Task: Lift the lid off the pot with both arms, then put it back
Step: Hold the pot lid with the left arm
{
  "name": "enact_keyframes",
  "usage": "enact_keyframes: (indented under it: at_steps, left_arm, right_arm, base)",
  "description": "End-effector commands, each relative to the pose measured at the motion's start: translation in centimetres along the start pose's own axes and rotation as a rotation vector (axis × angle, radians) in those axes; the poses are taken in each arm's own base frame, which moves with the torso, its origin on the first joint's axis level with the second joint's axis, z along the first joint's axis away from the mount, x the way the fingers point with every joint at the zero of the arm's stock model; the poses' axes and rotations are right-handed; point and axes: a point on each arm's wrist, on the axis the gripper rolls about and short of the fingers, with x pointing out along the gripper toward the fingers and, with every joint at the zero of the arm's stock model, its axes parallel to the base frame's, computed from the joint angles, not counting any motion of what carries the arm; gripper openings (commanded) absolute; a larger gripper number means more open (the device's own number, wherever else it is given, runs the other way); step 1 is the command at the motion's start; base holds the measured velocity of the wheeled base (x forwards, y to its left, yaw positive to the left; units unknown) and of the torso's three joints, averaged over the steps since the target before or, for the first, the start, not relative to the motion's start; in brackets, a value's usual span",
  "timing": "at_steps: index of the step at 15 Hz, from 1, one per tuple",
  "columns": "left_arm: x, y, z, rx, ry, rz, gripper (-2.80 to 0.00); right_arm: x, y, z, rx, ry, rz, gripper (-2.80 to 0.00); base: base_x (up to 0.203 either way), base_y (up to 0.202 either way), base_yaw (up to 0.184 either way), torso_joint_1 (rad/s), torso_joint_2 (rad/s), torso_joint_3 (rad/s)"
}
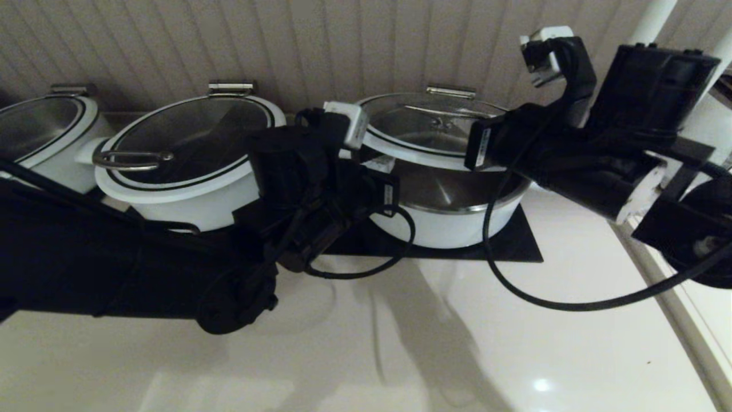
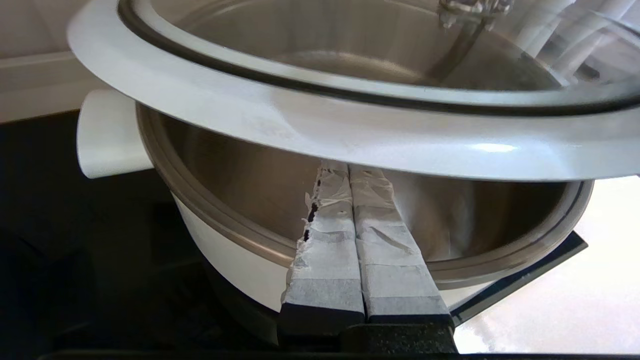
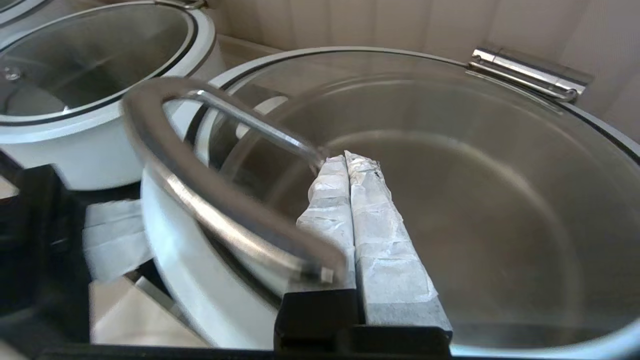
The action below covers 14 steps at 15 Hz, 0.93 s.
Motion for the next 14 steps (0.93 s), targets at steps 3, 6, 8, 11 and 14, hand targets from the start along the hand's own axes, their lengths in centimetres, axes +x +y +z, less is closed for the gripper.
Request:
enact_keyframes:
  at_steps: [3, 6, 8, 11, 14]
  left_arm:
    - [0.5, -0.1, 0.1, -0.003, -0.013, 0.0, -2.8]
    - [0.9, -0.2, 0.5, -0.005, -0.03, 0.001, -2.8]
    - [1.1, -0.2, 0.7, -0.006, -0.038, 0.001, -2.8]
    - [1.3, -0.2, 1.3, -0.01, -0.06, 0.001, -2.8]
    - [1.8, -0.3, 1.7, -0.01, -0.077, 0.003, -2.8]
  right_arm:
    - [-2.2, -0.3, 1.6, 0.0, -0.009, -0.001, -2.8]
    - [-5.4, -0.6, 2.0, -0.004, 0.034, 0.002, -2.8]
    - [-7.7, -0.8, 2.2, -0.006, 0.06, 0.004, -2.8]
    - [-11.5, -1.2, 3.1, -0.007, 0.082, 0.002, -2.8]
    - [-15.3, -1.5, 2.5, -0.01, 0.145, 0.008, -2.8]
  base:
    - [0.0, 0.0, 0.0, 0.0, 0.0, 0.0]
    - [0.0, 0.0, 0.0, 0.0, 0.0, 0.0]
    - [0.0, 0.0, 0.0, 0.0, 0.0, 0.0]
    - [0.0, 0.0, 0.0, 0.0, 0.0, 0.0]
    - [0.0, 0.0, 0.0, 0.0, 0.0, 0.0]
